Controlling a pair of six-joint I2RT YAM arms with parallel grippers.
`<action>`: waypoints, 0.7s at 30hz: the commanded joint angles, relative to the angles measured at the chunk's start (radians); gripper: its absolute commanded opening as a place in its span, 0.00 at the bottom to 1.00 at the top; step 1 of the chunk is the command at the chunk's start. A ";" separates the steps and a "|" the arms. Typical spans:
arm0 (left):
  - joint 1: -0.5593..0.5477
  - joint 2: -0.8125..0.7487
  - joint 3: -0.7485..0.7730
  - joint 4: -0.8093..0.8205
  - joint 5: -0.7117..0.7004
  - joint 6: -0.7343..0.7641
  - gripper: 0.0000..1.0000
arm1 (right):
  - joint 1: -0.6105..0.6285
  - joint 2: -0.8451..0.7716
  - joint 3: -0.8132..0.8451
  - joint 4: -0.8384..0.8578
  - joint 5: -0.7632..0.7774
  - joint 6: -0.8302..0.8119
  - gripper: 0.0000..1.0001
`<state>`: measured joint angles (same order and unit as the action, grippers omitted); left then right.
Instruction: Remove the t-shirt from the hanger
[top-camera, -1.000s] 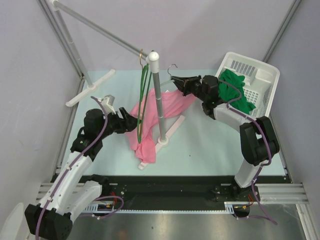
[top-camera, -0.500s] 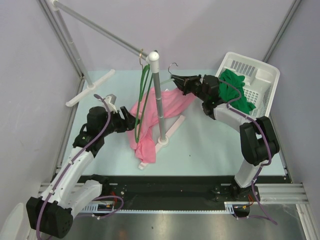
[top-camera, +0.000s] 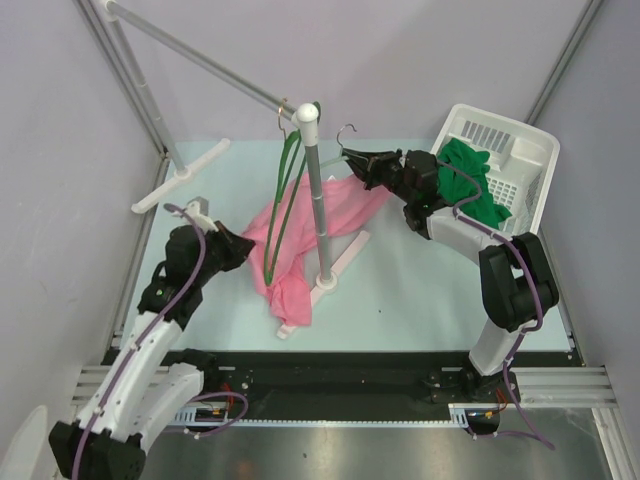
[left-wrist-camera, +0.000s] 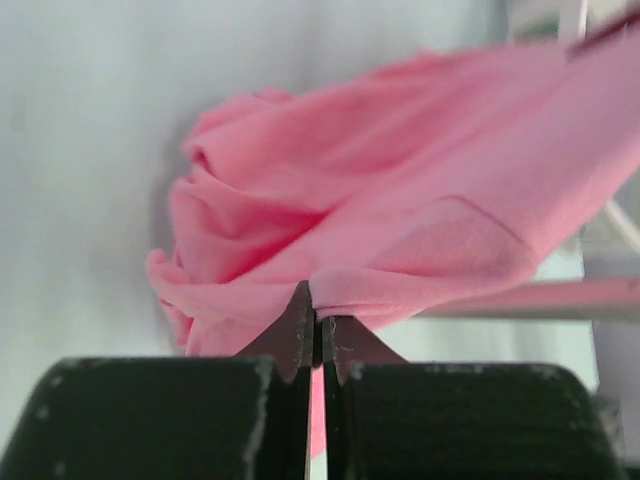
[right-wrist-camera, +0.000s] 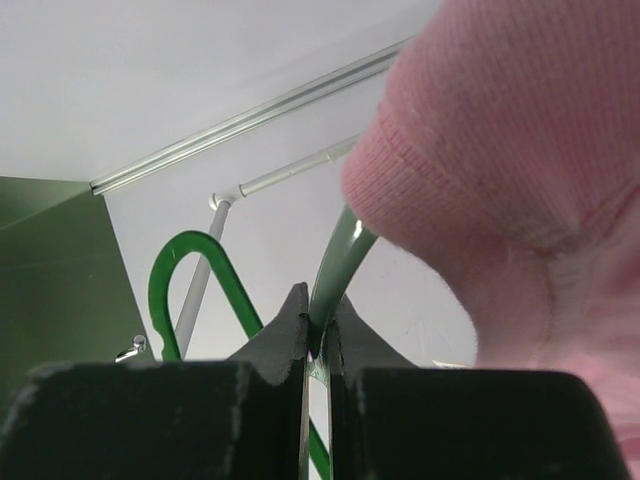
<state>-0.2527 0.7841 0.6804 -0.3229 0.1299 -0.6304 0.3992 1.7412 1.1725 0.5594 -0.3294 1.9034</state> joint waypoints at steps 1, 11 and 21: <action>0.012 -0.203 0.004 -0.177 -0.323 -0.222 0.00 | -0.011 -0.028 0.004 0.129 0.042 0.094 0.00; 0.010 -0.635 -0.096 -0.482 -0.709 -0.483 0.00 | -0.169 -0.017 -0.037 0.207 0.062 0.261 0.00; 0.010 -0.505 -0.104 -0.470 -0.642 -0.488 0.00 | -0.200 0.017 -0.046 0.276 0.082 0.377 0.00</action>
<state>-0.2615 0.2413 0.5655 -0.7074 -0.3611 -1.1042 0.3042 1.7451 1.1118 0.6849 -0.4007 1.9945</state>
